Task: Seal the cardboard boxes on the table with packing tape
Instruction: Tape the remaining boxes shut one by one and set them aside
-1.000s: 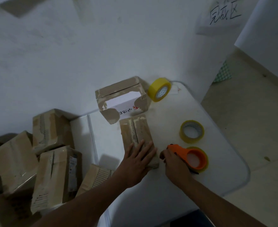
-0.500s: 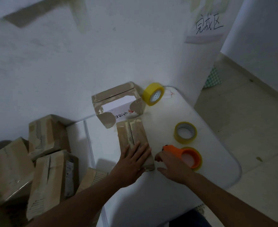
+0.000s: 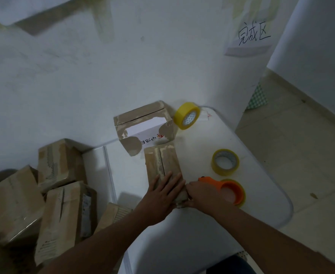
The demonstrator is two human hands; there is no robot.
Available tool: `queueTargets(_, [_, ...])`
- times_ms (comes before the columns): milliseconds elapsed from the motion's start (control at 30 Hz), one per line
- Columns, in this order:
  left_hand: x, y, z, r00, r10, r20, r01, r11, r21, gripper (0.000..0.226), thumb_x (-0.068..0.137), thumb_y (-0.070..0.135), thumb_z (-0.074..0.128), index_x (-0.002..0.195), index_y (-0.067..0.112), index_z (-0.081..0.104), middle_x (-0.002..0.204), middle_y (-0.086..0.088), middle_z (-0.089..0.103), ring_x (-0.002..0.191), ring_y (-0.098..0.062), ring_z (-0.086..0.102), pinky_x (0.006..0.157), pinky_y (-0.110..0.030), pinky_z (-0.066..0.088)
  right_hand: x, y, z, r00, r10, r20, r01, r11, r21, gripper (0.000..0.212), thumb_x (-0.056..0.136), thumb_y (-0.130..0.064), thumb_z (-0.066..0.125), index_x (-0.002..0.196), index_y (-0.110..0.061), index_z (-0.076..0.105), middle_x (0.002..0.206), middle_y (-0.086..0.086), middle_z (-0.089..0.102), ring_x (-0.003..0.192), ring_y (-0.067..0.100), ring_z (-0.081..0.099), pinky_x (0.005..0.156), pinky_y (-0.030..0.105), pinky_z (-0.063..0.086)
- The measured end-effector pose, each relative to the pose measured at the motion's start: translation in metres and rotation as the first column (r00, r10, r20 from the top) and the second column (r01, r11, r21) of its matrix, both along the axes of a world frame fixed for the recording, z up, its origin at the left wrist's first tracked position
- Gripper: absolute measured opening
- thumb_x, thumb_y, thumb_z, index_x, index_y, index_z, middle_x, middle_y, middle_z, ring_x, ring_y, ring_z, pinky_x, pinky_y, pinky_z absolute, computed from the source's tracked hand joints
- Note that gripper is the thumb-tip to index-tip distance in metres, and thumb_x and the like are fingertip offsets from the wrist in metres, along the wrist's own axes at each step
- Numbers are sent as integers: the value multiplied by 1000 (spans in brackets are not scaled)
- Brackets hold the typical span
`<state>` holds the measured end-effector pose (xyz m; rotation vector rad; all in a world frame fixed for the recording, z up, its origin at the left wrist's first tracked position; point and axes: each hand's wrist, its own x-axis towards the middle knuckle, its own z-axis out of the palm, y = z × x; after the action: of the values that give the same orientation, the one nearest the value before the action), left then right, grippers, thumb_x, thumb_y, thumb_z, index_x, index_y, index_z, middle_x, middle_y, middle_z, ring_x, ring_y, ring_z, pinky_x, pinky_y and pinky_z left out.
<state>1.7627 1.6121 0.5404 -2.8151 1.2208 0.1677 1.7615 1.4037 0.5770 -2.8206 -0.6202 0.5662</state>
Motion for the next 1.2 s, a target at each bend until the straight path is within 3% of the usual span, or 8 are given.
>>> queueTargets(167, [12,-1,11,974,20,-226,-41,995,-89,82,91,75,24,158,30,10,166,7,2,153,-19,-5,121,-47,2,-23,-10,1,997,-82,14,81,993,88,35,92,-38,55,121,-20,44,122,0,46,109,20,49,78,30,42])
queueTargets(267, [24,-3,31,941,107,-320,-219,915,-339,68,96,66,24,155,31,25,165,8,11,151,-16,13,120,-44,19,-25,-16,8,978,-142,154,123,984,128,28,92,-27,51,119,-23,45,119,-3,43,105,19,49,77,30,42])
queueTargets(400, [6,20,42,679,459,-572,-721,271,-638,34,103,37,47,135,27,52,150,5,42,137,-11,39,108,-28,34,-18,3,9,956,-49,288,4,988,154,37,85,-19,55,121,-16,49,118,3,46,99,25,52,79,36,47])
queueTargets(500, [-31,35,32,240,284,-928,-919,-241,-312,30,103,29,50,132,25,56,141,1,52,127,-16,48,104,-30,41,-13,28,-1,956,75,282,-127,977,172,51,88,-33,56,135,-19,42,142,1,39,125,24,40,102,36,40])
queueTargets(567, [-51,37,22,37,13,-999,-897,-440,-38,41,102,32,51,140,18,51,143,-3,52,131,-21,48,114,-40,33,-8,41,-10,952,154,264,-180,981,77,67,89,-54,49,146,-23,32,157,-1,23,144,24,19,116,41,19])
queueTargets(700, [-74,27,16,-70,-185,-980,-843,-514,158,44,102,41,48,135,12,56,134,-1,60,127,-17,52,113,-38,30,-4,52,-28,941,223,254,-199,973,-115,76,90,-70,31,152,-26,24,162,1,15,149,29,9,120,50,6])
queueTargets(1000, [-85,21,11,-10,-223,-975,-815,-563,137,10,97,23,62,106,21,64,114,5,67,113,-12,58,107,-37,37,-31,65,-36,969,-34,244,54,996,-76,71,96,-63,3,154,-26,21,163,2,12,148,34,10,115,53,8])
queueTargets(1200, [-73,19,2,48,-250,-967,-818,-565,106,19,97,31,61,114,23,64,120,6,66,115,-9,57,99,-32,38,-35,68,-41,954,-55,295,80,994,-72,65,96,-56,22,152,-24,22,162,4,16,147,37,16,116,56,16])
